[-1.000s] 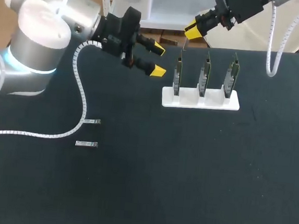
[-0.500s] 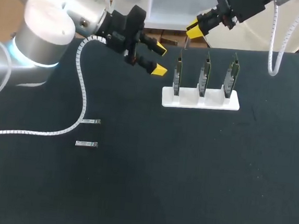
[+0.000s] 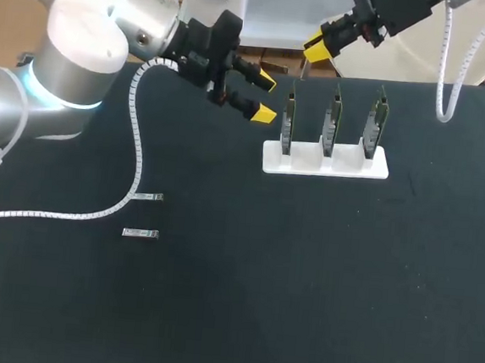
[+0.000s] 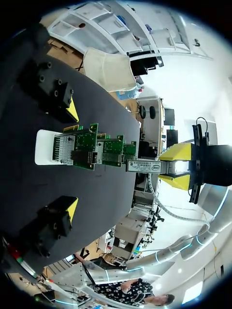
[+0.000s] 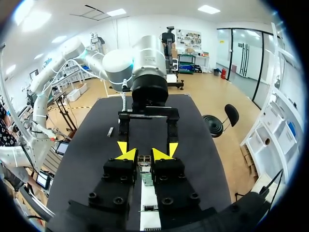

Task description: Pick up the optical module with the left hand, and insert it into the network port with the right hand.

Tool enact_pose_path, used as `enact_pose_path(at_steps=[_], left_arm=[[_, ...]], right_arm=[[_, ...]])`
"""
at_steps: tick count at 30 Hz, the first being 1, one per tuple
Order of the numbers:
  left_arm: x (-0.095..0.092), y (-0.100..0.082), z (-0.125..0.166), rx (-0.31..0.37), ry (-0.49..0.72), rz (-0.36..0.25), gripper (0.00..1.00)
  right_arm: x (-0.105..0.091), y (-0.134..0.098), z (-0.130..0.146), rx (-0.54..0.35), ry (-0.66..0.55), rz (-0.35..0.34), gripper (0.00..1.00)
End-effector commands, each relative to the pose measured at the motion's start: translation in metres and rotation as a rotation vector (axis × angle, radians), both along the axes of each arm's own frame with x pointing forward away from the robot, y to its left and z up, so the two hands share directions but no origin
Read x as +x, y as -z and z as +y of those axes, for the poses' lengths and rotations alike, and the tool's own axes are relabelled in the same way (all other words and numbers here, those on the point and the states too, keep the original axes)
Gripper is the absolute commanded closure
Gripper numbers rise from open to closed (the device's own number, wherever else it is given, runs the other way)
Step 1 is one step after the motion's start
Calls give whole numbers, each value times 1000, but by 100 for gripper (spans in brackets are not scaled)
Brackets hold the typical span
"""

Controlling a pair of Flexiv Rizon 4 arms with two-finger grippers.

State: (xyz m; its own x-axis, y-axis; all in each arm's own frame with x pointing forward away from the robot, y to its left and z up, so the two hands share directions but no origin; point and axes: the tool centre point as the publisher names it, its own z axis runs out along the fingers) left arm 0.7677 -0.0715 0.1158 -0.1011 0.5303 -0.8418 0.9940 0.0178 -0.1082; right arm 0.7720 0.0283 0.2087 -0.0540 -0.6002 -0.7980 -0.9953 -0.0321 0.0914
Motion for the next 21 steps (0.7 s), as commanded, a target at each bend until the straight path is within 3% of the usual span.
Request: enact_pose_path(at_steps=[1, 21], left_arm=[[0, 0, 0, 3, -1, 1, 0], [0, 0, 0, 3, -1, 1, 0]], right_arm=[[-3, 0, 0, 1, -2, -7, 100], [-10, 13, 15, -54, -68, -46, 100]])
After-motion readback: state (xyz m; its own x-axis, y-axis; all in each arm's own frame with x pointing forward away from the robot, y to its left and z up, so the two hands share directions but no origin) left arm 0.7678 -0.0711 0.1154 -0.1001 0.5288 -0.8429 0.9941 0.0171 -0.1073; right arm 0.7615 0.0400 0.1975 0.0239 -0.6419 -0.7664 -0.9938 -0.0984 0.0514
